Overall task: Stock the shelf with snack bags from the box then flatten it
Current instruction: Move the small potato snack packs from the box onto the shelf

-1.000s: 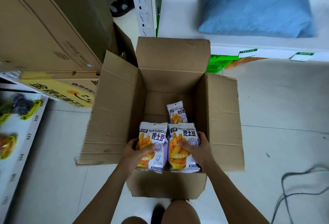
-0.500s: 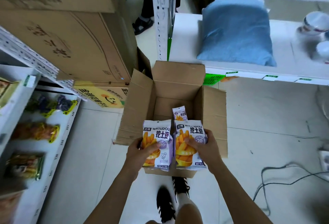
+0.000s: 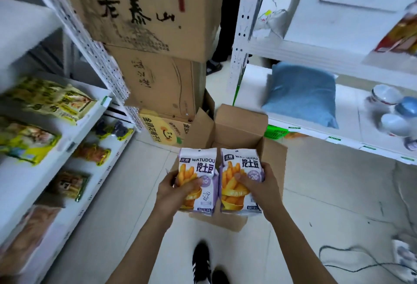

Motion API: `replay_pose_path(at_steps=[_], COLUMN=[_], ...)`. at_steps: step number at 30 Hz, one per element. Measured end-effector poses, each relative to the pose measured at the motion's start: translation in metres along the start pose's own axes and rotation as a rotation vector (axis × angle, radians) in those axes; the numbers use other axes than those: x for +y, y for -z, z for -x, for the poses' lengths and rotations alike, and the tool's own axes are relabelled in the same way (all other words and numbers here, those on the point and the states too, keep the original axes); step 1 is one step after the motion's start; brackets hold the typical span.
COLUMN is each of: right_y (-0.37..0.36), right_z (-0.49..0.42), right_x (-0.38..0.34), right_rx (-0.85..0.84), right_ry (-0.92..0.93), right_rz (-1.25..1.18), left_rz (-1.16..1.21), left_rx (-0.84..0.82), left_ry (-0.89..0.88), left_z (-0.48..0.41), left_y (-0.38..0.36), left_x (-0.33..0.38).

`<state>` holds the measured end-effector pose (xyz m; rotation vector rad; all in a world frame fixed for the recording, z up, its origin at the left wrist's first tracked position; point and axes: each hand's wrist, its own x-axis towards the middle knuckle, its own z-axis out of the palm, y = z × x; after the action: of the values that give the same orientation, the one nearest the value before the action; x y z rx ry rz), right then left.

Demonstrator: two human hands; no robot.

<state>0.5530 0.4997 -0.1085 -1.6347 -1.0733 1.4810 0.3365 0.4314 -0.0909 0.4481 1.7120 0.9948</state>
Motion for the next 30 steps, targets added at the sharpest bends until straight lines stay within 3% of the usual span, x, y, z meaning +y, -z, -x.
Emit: replay_pose_path(at_steps=[10, 30], right_y=[-0.072, -0.385], right_z=[0.096, 0.278], right_x=[-0.065, -0.095], right_rx=[-0.351, -0.822], right_ry=[0.147, 0.353], right_rz=[0.050, 0.130], left_rz=[0.239, 0.413], left_rx=[0.310, 0.812], left_ry=[-0.141, -0.278], left_z=[0.121, 0.246], left_y=[0.098, 0.403], left_x=[-0.002, -0.042])
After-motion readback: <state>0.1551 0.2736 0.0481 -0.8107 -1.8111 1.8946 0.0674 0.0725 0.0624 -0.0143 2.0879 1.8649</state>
